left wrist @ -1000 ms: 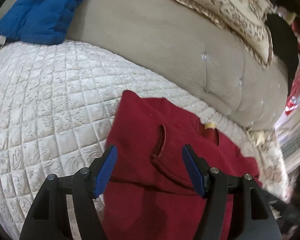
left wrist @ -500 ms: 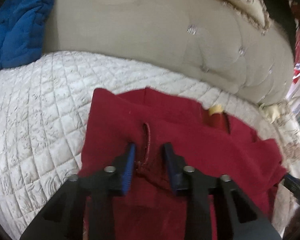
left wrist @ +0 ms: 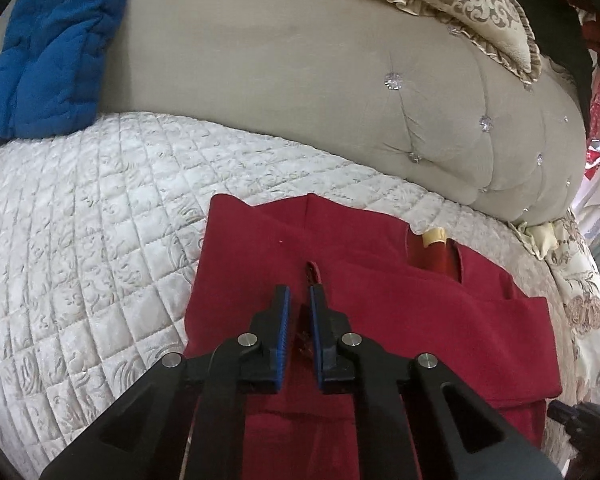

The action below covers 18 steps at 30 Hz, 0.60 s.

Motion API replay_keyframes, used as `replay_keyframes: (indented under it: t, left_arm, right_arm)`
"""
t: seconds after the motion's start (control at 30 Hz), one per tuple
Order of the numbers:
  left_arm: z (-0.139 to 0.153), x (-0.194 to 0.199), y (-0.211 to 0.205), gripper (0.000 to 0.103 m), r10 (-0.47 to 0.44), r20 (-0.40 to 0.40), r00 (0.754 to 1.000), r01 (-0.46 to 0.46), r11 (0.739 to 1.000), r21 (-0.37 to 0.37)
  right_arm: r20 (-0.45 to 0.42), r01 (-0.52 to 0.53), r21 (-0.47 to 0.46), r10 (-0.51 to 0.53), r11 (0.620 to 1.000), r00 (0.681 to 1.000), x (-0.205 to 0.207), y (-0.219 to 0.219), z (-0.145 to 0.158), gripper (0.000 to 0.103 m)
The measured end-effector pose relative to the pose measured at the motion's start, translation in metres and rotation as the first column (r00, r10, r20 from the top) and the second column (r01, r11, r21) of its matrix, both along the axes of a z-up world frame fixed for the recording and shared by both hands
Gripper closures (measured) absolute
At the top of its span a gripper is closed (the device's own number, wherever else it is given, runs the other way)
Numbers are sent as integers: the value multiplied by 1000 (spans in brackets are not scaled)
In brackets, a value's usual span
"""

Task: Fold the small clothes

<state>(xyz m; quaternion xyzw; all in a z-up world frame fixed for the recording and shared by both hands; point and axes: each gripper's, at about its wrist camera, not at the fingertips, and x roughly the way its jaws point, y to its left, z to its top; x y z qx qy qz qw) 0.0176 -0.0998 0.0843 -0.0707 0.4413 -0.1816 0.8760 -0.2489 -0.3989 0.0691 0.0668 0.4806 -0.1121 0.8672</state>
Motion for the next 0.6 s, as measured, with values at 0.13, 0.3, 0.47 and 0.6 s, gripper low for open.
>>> replay_keyframes:
  t: [0.13,0.3,0.47,0.6]
  left_arm:
    - [9,-3,6,99,0,15,1000,0,1000,-20]
    - [8,-2,2,91,-18,21,1000,18,1000,-13]
    - [-9,2,-17,91,-56,0,998,56,997,48]
    - [-8,-2,-24,91,-69,36,997,66,995,70]
  right_arm:
    - [126,101,86,-111,991,986,-12,-20,28,35]
    - [117,141,156,-160,978,980,15,-30,21,35]
    - [98,140,175,-158,975,983,32,-27,8,35]
    - [105,160,188,-182,969,978,32,-31,5,35]
